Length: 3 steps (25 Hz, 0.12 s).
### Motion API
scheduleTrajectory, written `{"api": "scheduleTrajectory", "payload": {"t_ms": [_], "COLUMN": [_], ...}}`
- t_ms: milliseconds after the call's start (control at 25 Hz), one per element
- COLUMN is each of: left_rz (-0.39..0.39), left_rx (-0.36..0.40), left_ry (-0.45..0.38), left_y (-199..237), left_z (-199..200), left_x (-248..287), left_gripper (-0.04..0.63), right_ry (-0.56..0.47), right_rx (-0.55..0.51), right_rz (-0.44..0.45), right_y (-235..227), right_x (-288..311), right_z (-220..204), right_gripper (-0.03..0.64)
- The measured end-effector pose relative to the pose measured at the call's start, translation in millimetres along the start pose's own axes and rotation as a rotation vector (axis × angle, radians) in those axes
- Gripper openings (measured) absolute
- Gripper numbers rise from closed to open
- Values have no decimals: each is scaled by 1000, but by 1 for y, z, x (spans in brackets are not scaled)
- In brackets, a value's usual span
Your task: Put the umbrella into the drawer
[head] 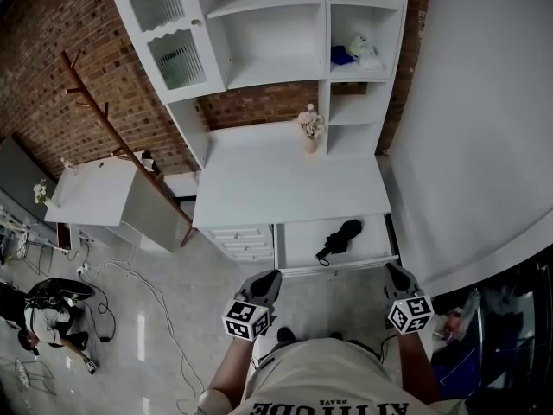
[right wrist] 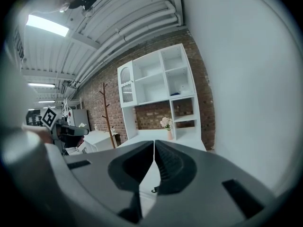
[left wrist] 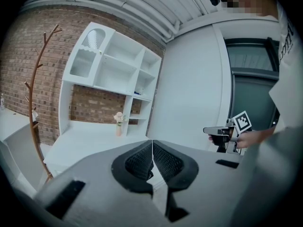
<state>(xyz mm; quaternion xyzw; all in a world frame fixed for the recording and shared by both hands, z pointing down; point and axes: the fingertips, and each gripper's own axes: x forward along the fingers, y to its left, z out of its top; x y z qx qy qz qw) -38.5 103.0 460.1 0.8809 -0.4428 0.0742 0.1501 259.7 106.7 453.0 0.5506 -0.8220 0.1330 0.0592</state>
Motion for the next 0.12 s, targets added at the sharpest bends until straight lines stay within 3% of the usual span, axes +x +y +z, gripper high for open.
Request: {"api": "scheduleTrajectory", "payload": {"t_ms": [120], "left_rz": [-3], "left_rx": [3], "left_ry": [4], "left_y": [-2], "left_z": [0], "left_x": [1], "left_gripper": [28], "right_ry": [-4], "right_rx": [4], "right_rz": [-2], "right_y": [-2], "right_x": [-1], "right_z": [2], "right_gripper": [32]}}
